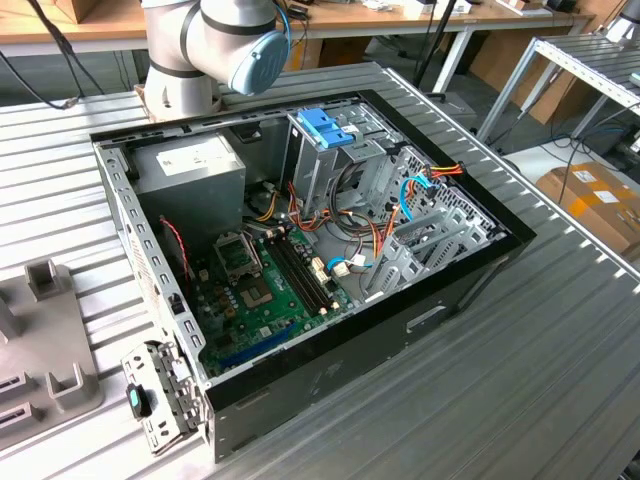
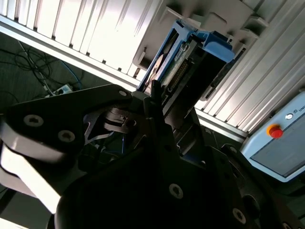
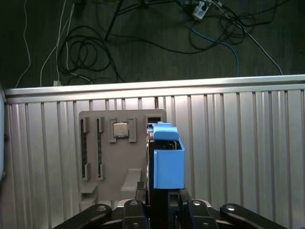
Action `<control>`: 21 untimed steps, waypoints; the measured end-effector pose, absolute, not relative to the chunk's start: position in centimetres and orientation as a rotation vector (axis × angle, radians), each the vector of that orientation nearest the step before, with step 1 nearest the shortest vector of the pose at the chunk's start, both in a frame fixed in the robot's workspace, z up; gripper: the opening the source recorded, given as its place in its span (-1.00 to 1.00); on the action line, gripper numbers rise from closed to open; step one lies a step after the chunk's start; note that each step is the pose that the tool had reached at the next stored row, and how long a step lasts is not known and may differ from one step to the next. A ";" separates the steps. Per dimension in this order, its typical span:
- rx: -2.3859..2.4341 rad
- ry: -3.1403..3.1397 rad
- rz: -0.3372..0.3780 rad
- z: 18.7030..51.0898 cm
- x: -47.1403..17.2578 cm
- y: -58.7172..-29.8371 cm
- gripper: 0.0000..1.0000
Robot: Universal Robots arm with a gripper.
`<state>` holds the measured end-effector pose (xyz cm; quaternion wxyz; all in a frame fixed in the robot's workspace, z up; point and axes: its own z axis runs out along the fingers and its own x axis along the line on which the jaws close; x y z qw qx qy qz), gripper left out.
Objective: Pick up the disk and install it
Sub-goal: 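Pick up the disk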
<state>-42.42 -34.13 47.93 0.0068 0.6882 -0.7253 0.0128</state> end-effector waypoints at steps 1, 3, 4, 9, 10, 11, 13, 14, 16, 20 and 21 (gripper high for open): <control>2.153 -2.269 0.040 47.9 -42.3 -34.1 -0.30; 2.153 -2.269 0.040 47.9 -42.1 -34.1 -0.30; 2.153 -2.269 0.040 47.9 -42.0 -34.1 -0.30; 2.153 -2.269 0.040 47.9 -40.9 -34.1 -0.30; 2.153 -2.269 0.040 47.9 -40.8 -34.1 -0.30; 2.153 -2.269 0.040 47.9 -40.4 -34.1 -0.30; 2.153 -2.269 0.040 47.9 -39.8 -34.1 -0.30; 2.153 -2.269 0.040 47.9 -39.5 -34.1 -0.30; 2.153 -2.269 0.040 47.9 -39.0 -34.1 -0.30; 2.153 -2.269 0.040 47.9 -37.6 -34.1 -0.30; 2.153 -2.269 0.040 47.9 -37.3 -34.1 -0.30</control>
